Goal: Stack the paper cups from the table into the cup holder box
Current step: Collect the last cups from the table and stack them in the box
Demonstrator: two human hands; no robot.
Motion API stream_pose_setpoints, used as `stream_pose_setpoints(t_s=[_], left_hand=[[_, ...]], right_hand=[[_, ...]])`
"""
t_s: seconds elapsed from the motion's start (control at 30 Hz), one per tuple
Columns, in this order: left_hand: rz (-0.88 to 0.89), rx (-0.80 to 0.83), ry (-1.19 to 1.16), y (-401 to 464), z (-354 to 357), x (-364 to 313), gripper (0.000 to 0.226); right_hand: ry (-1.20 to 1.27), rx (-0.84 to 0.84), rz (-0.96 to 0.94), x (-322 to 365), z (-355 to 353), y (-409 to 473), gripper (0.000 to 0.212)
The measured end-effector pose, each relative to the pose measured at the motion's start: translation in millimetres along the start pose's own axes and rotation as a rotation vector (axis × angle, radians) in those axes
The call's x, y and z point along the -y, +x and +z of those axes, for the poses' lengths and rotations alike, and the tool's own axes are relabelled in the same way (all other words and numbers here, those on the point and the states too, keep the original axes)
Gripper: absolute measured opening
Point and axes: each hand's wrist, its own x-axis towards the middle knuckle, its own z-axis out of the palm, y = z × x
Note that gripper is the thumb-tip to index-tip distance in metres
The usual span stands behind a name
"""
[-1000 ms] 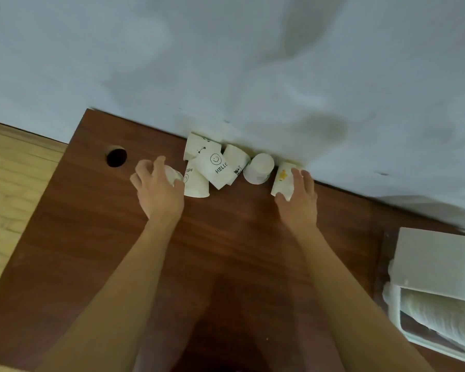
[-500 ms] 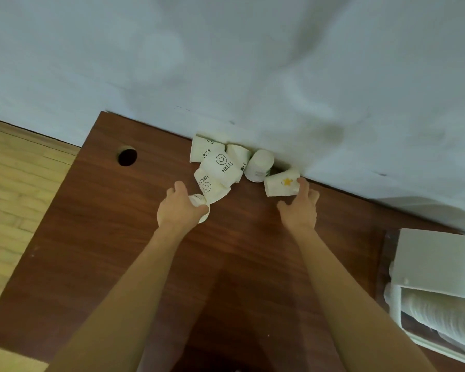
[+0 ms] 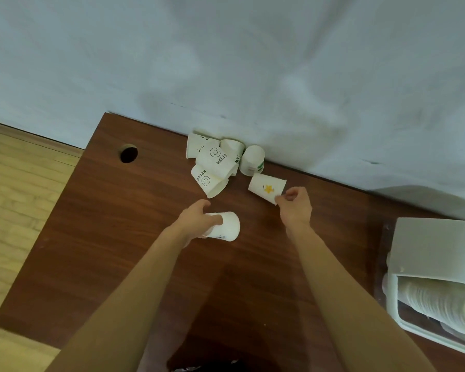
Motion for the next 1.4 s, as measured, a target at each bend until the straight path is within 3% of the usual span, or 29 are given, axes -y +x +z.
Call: stream_pose_setpoints(t_s=[0.1, 0.3, 0.4, 0.57, 0.7, 0.87, 1.0, 1.13, 1.3, 1.4], left_hand=[[0.020, 0.042, -0.145, -3.6, 5.7, -3.9, 0.056], [0.132, 0.129, -0.370, -27.2, 22.5, -15.3, 0.032], [0.188, 0.188, -0.273, -48.3, 38.0, -25.1, 0.041], [0.345, 0.334, -0.048, -90.5, 74.1, -38.5, 0.081], [0.465, 0.356, 0.110, -119.5, 108.5, -43.3, 0.080], [0.552, 0.244, 0.235, -146.8, 146.7, -47.6, 0.051], [0.673, -0.041, 0.313, -167.4, 183.2, -51.2, 0.016], [0.759, -0.197, 0.342, -188.5, 225.0, -53.2, 0.014], [0.789, -0.478, 0.445, -221.6, 290.3, -57.3, 0.013], [0.828, -0.498, 0.437, -235.1, 335.4, -60.5, 0.013]], right_hand=[[-0.012, 0.084, -0.027, -7.6, -5.8, -8.6, 0.025], [-0.078, 0.085, -0.161, -18.7, -34.7, -55.6, 0.024], [-0.136, 0.053, -0.291, -24.3, -53.2, -84.7, 0.020], [-0.156, -0.029, -0.415, -42.0, -94.3, -119.2, 0.018], [-0.100, -0.090, -0.465, -64.9, -130.9, -140.2, 0.017], [-0.069, -0.254, -0.506, -103.2, -179.1, -159.5, 0.020], [-0.071, -0.309, -0.533, -136.5, -216.6, -163.0, 0.017], [-0.097, -0.328, -0.594, -170.4, -254.9, -160.8, 0.013], [-0.153, -0.233, -0.656, -212.0, -308.9, -154.4, 0.004], [-0.167, -0.199, -0.692, -238.0, -347.1, -149.6, 0.004]])
